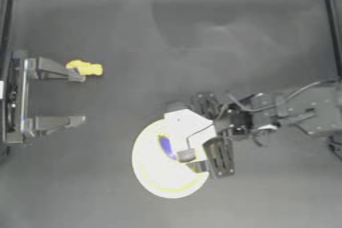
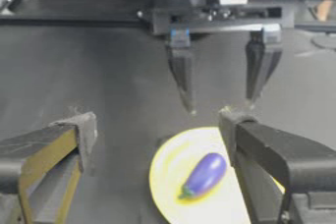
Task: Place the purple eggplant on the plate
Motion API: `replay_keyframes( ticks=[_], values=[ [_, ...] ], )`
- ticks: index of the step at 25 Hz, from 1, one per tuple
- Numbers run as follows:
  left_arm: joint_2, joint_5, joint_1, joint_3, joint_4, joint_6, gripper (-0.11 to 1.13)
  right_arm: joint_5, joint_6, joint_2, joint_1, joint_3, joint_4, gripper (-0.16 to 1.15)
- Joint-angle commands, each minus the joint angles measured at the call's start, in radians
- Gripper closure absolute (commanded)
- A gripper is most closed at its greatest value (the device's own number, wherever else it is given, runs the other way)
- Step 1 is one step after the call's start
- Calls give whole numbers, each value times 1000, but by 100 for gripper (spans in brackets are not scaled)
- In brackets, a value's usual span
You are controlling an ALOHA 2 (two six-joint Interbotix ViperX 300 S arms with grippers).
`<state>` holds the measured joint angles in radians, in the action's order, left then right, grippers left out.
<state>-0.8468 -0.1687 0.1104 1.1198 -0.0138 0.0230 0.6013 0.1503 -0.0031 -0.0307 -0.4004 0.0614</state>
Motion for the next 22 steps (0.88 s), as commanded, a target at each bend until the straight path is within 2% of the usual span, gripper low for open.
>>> replay_keyframes(
  ticks=[1, 7, 15, 22],
  values=[
    [17, 0, 2, -26, 0, 2, -1, -44, -2, -92, 18, -34, 5, -3],
    [18, 0, 0, -28, 0, 2, -1, -118, -2, -189, 51, -114, 3, -3],
    [18, 2, 2, -26, 0, 2, -1, -270, -2, -370, 98, -268, 8, -2],
    [18, 14, 2, -28, 2, 3, -1, -302, -2, -495, 137, -359, 8, -2]
  ],
)
